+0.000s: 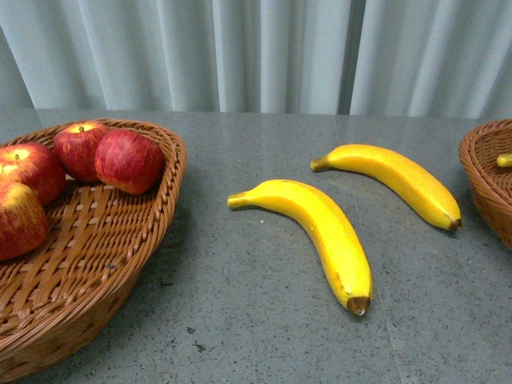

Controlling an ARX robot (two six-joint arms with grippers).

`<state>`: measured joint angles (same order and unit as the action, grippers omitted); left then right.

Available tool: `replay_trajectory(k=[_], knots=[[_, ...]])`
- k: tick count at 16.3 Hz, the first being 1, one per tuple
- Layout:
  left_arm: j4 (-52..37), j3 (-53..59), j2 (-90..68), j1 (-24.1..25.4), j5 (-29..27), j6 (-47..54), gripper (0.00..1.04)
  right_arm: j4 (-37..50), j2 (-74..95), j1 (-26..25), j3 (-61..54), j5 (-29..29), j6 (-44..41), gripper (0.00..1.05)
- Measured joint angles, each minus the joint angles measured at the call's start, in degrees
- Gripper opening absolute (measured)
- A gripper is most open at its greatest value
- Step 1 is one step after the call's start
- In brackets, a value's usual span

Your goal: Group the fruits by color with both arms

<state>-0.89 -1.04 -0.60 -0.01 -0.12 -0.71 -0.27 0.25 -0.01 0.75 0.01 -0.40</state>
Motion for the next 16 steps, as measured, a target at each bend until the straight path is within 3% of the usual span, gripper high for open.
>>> replay_trajectory(k=[14,15,16], knots=[[1.1,0.2,0.0,0.0,0.1,0.1,0.02,0.0,0.0,0.0,0.0,0.0,0.0,0.98],[1.1,0.2,0.0,0.0,0.1,0.1,0.08,0.0,0.0,0.0,0.0,0.0,0.0,0.98],[1.1,0.2,0.0,0.0,0.1,0.1,0.20,0.0,0.0,0.0,0.0,0.0,0.0,0.98]])
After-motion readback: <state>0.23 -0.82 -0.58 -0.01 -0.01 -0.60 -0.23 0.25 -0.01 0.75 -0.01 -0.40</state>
